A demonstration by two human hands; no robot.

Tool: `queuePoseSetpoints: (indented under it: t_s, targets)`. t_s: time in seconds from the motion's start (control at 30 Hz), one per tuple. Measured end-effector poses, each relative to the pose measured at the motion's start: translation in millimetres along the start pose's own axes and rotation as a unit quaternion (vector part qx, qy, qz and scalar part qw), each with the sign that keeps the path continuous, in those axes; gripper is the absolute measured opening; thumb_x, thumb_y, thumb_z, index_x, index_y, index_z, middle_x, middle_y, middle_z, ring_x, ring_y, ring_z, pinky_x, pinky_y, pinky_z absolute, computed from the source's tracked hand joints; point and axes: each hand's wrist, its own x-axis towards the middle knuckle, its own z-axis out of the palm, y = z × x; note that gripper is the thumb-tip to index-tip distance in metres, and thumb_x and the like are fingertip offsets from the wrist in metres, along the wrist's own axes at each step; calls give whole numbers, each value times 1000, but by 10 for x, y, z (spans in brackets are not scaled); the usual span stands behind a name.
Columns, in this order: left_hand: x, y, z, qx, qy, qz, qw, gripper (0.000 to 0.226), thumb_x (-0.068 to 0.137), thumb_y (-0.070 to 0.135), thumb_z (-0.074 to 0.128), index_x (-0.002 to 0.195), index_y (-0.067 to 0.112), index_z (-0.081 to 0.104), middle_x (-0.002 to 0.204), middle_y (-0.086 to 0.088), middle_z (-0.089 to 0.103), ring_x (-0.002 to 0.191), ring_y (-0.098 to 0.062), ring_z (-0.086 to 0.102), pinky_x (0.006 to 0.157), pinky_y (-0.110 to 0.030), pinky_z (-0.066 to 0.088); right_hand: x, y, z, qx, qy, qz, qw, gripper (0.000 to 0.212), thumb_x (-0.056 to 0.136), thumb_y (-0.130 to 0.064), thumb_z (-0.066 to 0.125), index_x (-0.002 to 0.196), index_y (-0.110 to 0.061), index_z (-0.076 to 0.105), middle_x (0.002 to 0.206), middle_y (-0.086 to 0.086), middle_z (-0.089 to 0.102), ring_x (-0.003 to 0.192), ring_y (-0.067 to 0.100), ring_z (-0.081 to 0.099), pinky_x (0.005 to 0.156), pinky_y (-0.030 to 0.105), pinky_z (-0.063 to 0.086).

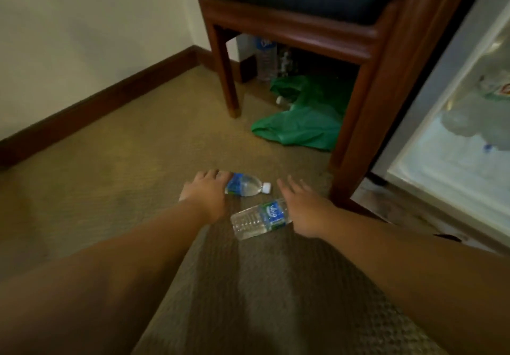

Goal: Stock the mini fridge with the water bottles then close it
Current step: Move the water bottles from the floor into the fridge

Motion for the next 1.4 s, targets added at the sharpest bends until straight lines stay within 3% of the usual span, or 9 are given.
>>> queuePoseSetpoints:
  t_s: [0.2, 0.33, 0.43, 0.57, 0.67, 0.83, 1.03, 1.27, 1.4]
  targets:
    - [237, 358, 151, 69, -26, 57, 996, 93, 95, 32, 71, 167, 32, 12, 175, -7, 10, 160, -33, 12, 122, -55, 30, 80, -35, 381, -66, 17, 27, 997, 91, 86, -22, 76, 159, -23, 22, 156, 8, 41, 139, 34, 43, 111, 54, 35]
    - [427, 561, 207, 102, -41, 81, 991, 97, 98, 36, 69, 168, 31, 2, 176, -8, 1, 162, -31, 2, 126, -58, 17, -258, -18, 352, -72, -74, 54, 993, 84, 93, -16, 71, 158, -26, 18, 147, 16, 46, 132, 39, 49, 103, 56, 48]
    - [524, 714, 206, 106, -48, 83, 990, 87, 98, 44, 67, 167, 32, 16, 171, -10, 20, 158, -32, 18, 122, -58, 26, -605, 29, 159, -24, -110, 48, 993, 70, 96, -21, 70, 154, -21, 30, 139, 15, 55, 125, 35, 57, 99, 52, 53]
    - [461, 815, 274, 183, 9, 92, 979, 56, 98, 34, 64, 151, 25, 47, 148, -5, 42, 137, -29, 41, 96, -47, 48, -1122, 141, -417, 74, -15, 3, 997, 39, 92, -49, 72, 121, -24, 62, 113, 2, 68, 101, 21, 65, 86, 40, 56]
    - [315, 758, 308, 187, -29, 215, 958, 53, 104, 36, 52, 155, 27, 41, 153, -5, 44, 137, -29, 43, 107, -44, 41, -1498, 279, -856, 65, 60, -48, 995, 35, 91, -57, 68, 113, -30, 64, 102, -5, 70, 94, 15, 64, 81, 40, 55]
    - [8, 792, -589, 25, -149, 296, 943, 41, 86, 75, 51, 116, 49, 62, 116, 20, 69, 101, 5, 64, 92, -26, 53, -2187, 610, -1192, 127, 118, -41, 984, 30, 95, -49, 67, 119, -31, 68, 104, -14, 64, 85, 0, 56, 79, 25, 49]
    - [-686, 1343, -1564, -154, -143, 369, 905, 38, 77, 75, 72, 107, 54, 66, 99, 28, 75, 89, 7, 71, 73, -17, 54, -3122, 880, -1582, 200, 288, 40, 936, 21, 92, -49, 70, 105, -33, 69, 95, -14, 59, 88, 5, 60, 77, 26, 50]
    - [-1369, 2264, -2093, -378, -80, 393, 834, 30, 77, 54, 84, 104, 51, 73, 102, 20, 79, 97, 1, 75, 83, -26, 60, -3743, 1278, -2061, 189, 416, 213, 864, 19, 91, -47, 68, 96, -29, 70, 91, -11, 62, 83, 5, 57, 68, 24, 42]
    - [-1437, 2910, -2173, -388, 17, 401, 830, 18, 83, 54, 77, 99, 47, 72, 94, 30, 74, 92, 14, 68, 65, -6, 50, -3803, 1597, -2112, 135, 401, 326, 846, 23, 95, -36, 68, 84, -18, 61, 89, 4, 58, 81, 24, 54, 67, 31, 33]
